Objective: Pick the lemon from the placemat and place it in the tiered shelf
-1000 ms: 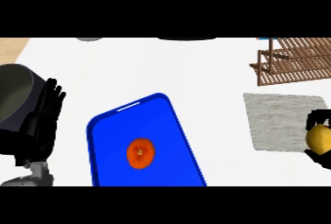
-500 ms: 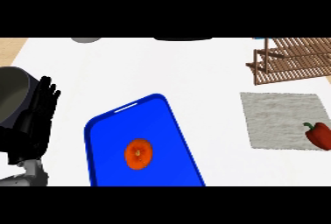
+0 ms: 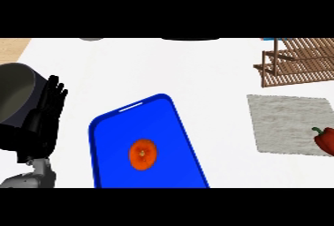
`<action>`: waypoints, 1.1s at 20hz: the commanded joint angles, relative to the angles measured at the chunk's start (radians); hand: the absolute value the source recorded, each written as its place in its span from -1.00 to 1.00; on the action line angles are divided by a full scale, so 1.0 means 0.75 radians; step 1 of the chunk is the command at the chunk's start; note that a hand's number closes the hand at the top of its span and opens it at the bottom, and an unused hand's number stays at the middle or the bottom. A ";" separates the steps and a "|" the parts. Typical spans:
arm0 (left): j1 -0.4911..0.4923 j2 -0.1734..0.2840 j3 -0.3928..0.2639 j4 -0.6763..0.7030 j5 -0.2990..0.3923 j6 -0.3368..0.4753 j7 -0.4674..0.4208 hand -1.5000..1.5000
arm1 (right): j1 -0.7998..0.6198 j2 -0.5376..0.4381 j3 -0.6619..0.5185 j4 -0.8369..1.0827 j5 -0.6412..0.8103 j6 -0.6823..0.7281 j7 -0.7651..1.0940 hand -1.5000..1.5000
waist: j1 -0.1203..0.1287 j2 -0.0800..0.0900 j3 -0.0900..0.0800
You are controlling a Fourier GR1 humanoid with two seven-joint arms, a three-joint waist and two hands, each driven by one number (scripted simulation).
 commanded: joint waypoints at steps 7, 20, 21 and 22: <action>-0.027 -0.033 -0.027 0.004 -0.034 0.005 0.010 0.00 | -0.290 -0.053 0.095 0.481 0.134 -0.177 -0.156 1.00 | 0.011 0.003 0.001; -0.047 -0.037 -0.040 -0.041 -0.059 0.014 0.057 0.00 | -0.701 0.004 0.184 1.265 0.324 -0.560 -0.608 1.00 | 0.039 0.012 0.003; -0.060 -0.014 0.012 0.052 0.003 -0.038 -0.003 0.00 | -0.720 0.010 0.196 1.344 0.348 -0.583 -0.658 1.00 | 0.044 0.017 0.003; -0.028 -0.018 -0.016 0.054 -0.028 -0.040 -0.031 0.00 | -0.781 -0.007 0.198 1.386 0.364 -0.605 -0.640 1.00 | 0.050 0.018 0.003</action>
